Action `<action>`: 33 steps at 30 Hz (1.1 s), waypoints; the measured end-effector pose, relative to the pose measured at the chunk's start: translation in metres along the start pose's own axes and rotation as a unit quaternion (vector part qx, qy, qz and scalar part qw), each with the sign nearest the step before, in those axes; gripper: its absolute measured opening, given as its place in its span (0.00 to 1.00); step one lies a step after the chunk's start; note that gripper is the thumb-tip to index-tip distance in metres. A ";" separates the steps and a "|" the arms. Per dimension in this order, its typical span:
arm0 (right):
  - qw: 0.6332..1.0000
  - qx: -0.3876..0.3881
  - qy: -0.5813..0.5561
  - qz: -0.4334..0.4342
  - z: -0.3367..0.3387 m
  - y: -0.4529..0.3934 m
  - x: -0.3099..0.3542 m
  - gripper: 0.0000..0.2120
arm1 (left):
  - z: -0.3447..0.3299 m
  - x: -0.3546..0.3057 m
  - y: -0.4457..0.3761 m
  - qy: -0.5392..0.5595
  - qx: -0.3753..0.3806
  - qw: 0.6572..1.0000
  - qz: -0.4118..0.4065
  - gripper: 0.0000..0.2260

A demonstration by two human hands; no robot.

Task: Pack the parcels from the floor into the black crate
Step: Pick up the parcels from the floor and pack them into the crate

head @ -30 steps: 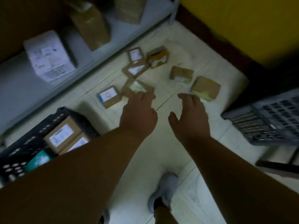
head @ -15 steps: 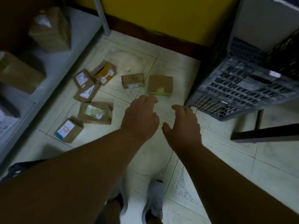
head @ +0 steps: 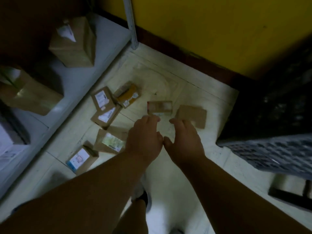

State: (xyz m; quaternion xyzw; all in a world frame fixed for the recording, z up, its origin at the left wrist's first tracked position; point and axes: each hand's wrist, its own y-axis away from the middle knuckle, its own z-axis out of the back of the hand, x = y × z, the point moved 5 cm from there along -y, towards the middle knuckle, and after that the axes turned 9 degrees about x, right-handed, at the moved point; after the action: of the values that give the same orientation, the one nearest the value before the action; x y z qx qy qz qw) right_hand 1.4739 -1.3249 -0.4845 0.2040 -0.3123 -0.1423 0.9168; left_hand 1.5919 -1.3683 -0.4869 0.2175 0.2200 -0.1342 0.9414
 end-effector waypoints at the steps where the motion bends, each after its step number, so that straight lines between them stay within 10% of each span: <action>1: 1.000 0.012 0.006 0.004 0.000 -0.019 0.019 0.28 | 0.014 0.016 -0.015 -0.003 0.001 1.000 0.009 0.20; 15: 0.984 0.160 -0.019 0.076 -0.091 -0.222 0.189 0.23 | 0.111 0.208 -0.122 0.045 -0.042 0.973 0.223 0.19; 33: 0.977 0.211 -0.022 0.039 -0.359 -0.406 0.121 0.25 | -0.101 0.470 -0.239 0.399 -0.118 0.819 0.394 0.23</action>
State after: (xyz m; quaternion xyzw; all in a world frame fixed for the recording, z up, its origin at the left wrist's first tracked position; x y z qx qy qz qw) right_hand 1.7391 -1.6253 -0.8694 0.3769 -0.3633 -0.0416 0.8510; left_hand 1.8805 -1.6023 -0.8742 0.2073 0.4864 0.3738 0.7620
